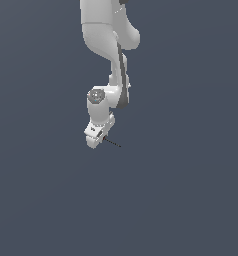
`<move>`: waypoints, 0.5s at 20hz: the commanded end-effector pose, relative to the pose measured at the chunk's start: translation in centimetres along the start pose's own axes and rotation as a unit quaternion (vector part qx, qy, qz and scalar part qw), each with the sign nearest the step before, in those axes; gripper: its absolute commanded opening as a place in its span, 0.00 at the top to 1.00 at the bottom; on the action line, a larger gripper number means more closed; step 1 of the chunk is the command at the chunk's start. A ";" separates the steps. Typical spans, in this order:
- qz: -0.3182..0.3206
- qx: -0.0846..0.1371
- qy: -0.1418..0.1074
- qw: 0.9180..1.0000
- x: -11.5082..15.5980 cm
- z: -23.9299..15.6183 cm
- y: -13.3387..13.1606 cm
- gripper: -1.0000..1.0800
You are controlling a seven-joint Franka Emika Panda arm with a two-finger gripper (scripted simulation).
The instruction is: Pick up the object and move it to a goal position.
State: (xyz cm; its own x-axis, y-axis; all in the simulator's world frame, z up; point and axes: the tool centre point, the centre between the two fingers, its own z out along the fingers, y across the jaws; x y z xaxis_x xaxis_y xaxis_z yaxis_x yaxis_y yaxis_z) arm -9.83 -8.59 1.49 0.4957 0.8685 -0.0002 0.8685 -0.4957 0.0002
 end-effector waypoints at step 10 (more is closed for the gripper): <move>0.000 0.000 0.000 1.000 0.9 -1.3 0.1 1.00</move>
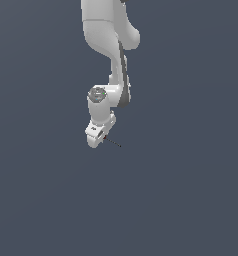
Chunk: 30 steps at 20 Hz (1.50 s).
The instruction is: Pick up the object and move it to a goal position.
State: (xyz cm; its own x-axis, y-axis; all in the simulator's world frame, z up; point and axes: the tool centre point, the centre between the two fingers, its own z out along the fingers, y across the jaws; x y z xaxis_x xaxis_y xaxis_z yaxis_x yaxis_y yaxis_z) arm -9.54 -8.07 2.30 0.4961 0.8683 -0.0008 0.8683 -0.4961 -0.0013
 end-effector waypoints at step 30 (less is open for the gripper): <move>-0.001 0.000 0.001 1.000 17.7 -24.8 1.5 1.00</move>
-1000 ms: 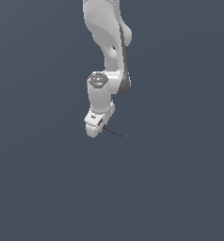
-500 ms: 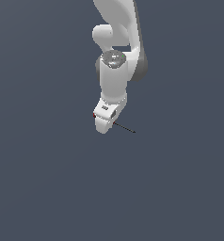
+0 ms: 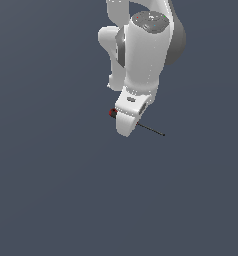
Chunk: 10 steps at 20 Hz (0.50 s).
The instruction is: Pick up the object and move it to a goal position.
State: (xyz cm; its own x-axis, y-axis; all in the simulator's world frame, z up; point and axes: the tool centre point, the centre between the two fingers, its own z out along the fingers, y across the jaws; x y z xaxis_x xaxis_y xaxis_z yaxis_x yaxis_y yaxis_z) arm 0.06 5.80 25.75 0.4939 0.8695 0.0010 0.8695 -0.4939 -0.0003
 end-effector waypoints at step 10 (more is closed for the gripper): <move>0.001 0.000 0.000 1.000 5.6 -7.8 0.8 1.00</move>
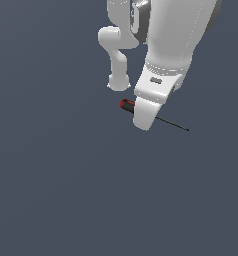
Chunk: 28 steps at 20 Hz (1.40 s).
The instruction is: Pick up the object and move it to a goal position.
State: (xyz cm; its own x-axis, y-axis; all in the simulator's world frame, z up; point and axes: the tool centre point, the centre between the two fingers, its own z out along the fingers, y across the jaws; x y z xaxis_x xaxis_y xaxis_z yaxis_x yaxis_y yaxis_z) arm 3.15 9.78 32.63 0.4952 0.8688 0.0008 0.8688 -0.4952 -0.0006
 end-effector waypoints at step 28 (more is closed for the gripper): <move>0.001 0.000 0.000 1.000 6.6 -8.7 1.3 1.00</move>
State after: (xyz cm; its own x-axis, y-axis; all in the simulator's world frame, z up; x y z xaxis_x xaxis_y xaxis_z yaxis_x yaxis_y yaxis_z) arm 7.48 14.80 41.21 0.4964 0.8681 -0.0005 0.8681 -0.4964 -0.0009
